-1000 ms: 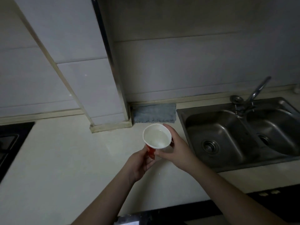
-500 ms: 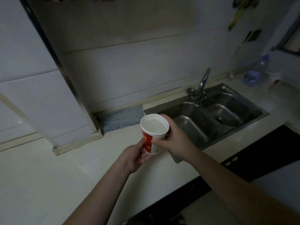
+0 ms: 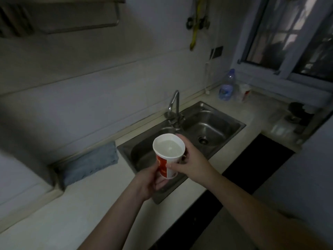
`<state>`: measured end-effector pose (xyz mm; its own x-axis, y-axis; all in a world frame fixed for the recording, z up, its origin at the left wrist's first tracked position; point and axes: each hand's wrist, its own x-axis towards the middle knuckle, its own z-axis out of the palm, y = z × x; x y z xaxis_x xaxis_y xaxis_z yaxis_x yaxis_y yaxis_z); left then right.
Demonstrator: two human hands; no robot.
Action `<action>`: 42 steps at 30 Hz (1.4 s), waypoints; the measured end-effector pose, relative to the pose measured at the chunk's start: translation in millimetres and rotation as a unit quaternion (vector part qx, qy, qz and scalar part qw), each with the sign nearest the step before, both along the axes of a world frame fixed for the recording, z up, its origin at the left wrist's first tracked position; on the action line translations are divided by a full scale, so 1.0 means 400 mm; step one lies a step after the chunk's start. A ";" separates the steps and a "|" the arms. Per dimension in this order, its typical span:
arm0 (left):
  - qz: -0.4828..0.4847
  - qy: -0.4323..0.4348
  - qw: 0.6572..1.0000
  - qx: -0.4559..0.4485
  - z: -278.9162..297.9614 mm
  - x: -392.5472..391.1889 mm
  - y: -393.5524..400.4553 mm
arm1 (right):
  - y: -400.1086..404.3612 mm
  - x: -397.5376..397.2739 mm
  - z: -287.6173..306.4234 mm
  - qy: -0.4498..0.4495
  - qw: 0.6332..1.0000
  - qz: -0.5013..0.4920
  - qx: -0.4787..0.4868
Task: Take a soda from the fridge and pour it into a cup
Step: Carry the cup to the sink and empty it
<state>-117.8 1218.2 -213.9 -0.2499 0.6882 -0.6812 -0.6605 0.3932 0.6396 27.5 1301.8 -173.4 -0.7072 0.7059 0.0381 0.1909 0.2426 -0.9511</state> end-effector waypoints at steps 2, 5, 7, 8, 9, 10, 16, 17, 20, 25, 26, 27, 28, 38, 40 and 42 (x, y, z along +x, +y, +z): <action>-0.010 -0.002 1.000 -0.002 0.014 0.051 0.061 | 0.053 0.054 0.007 0.006 1.000 -0.009 -0.004; -0.031 0.009 0.999 0.001 0.028 0.124 0.151 | 0.130 0.138 0.020 0.010 1.000 -0.025 0.001; -0.048 0.016 0.999 0.007 0.042 0.177 0.209 | 0.183 0.194 0.023 0.019 0.999 -0.042 -0.007; -0.057 0.017 0.998 0.010 0.048 0.205 0.238 | 0.208 0.222 0.025 0.023 0.998 -0.049 -0.010; -0.066 0.017 0.998 0.013 0.052 0.233 0.267 | 0.233 0.251 0.026 0.026 0.998 -0.053 -0.011; -0.073 0.018 0.997 0.014 0.054 0.260 0.295 | 0.257 0.280 0.030 0.028 0.998 -0.055 -0.008; -0.104 0.018 0.994 0.016 0.059 0.395 0.443 | 0.373 0.428 0.046 0.035 0.996 -0.085 -0.006; -0.109 0.017 0.994 0.018 0.063 0.413 0.464 | 0.391 0.445 0.047 0.034 0.995 -0.091 -0.005; -0.126 0.023 0.992 0.023 0.070 0.459 0.522 | 0.444 0.493 0.053 0.030 0.994 -0.104 0.004; -0.153 0.024 0.988 0.016 0.062 0.505 0.630 | 0.532 0.545 0.052 0.032 0.992 -0.124 0.009; -0.158 0.023 0.987 0.015 0.059 0.511 0.653 | 0.552 0.553 0.049 0.033 0.991 -0.128 0.007; -0.163 0.023 0.986 0.014 0.057 0.517 0.677 | 0.573 0.560 0.045 0.034 0.991 -0.130 0.003; -0.166 0.023 0.986 0.015 0.054 0.522 0.700 | 0.594 0.565 0.041 0.035 0.991 -0.133 0.001; -0.167 0.019 0.986 0.016 0.035 0.506 0.952 | 0.830 0.552 0.028 0.036 0.989 -0.140 -0.022; -0.173 0.017 0.985 0.012 0.022 0.496 0.999 | 0.872 0.545 0.025 0.036 0.989 -0.143 -0.028; -0.178 0.017 0.984 0.007 0.013 0.489 1.049 | 0.917 0.541 0.021 0.037 0.988 -0.144 -0.030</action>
